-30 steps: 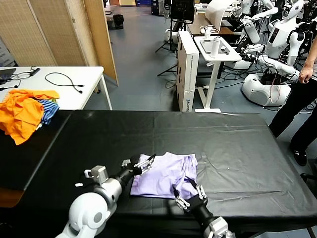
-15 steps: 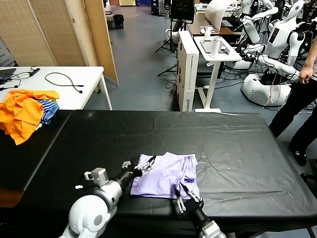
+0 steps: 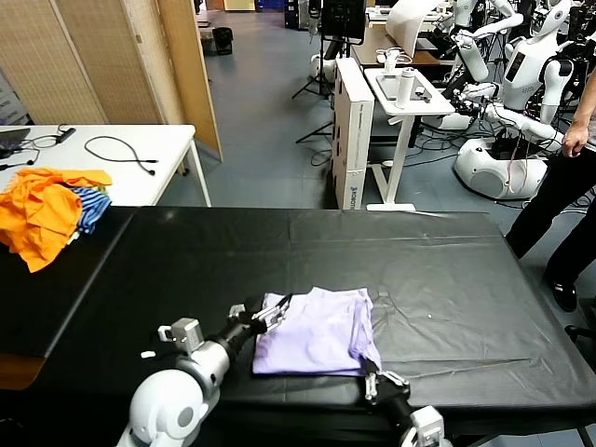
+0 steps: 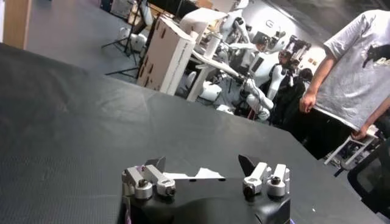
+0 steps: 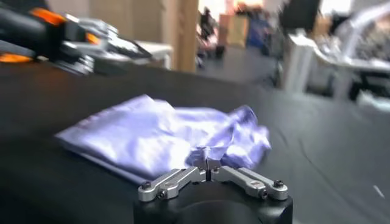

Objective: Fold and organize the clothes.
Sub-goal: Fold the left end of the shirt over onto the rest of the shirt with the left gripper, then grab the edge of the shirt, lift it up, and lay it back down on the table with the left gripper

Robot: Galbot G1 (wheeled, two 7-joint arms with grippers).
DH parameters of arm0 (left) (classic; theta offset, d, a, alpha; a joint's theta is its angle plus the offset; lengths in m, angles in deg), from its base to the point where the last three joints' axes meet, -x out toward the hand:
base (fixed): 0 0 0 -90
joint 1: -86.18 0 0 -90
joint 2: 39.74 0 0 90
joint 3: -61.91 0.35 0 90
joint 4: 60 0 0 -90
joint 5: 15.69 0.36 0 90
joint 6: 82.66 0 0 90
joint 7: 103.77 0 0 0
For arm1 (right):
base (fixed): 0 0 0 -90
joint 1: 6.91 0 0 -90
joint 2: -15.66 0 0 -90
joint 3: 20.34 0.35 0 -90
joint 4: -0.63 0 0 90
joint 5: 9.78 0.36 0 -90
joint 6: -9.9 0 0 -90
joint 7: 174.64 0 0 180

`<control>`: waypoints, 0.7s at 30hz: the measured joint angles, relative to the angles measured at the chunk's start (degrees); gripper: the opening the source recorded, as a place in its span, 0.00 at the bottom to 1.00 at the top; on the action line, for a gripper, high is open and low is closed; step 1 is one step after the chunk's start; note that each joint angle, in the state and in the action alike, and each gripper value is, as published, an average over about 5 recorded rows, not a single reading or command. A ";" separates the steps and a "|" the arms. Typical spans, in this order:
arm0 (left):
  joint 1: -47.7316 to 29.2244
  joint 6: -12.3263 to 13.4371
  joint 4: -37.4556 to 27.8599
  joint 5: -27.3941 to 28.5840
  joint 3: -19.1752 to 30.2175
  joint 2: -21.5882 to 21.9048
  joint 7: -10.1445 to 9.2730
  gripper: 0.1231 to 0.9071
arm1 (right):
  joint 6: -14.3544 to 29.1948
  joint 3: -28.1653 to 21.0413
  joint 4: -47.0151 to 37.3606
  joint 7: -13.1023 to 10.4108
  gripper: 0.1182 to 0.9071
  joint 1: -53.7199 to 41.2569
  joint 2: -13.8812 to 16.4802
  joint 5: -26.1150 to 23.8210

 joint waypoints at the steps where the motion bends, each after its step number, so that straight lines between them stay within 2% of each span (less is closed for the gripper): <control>1: 0.14 0.14 -0.08 0.02 -0.16 0.07 0.04 1.00 | -0.54 0.55 0.22 -0.14 0.27 0.10 -0.11 1.72; 7: 1.25 0.97 -0.22 -0.14 -1.26 0.23 0.05 1.00 | -0.64 3.75 2.63 2.13 0.77 0.89 -0.45 8.69; 10: 2.25 1.60 -0.20 -0.09 -2.08 -0.34 -0.06 1.00 | 0.08 5.38 4.47 3.23 0.94 1.27 -1.04 11.63; 13: 3.54 2.35 -0.25 0.45 -2.63 -1.14 0.01 1.00 | 0.89 6.73 6.34 3.96 0.99 1.35 -1.74 13.40; 21: 6.19 5.22 -1.44 2.26 -3.06 -3.55 0.66 1.00 | 1.86 7.93 8.14 4.15 1.00 -0.01 -2.19 15.42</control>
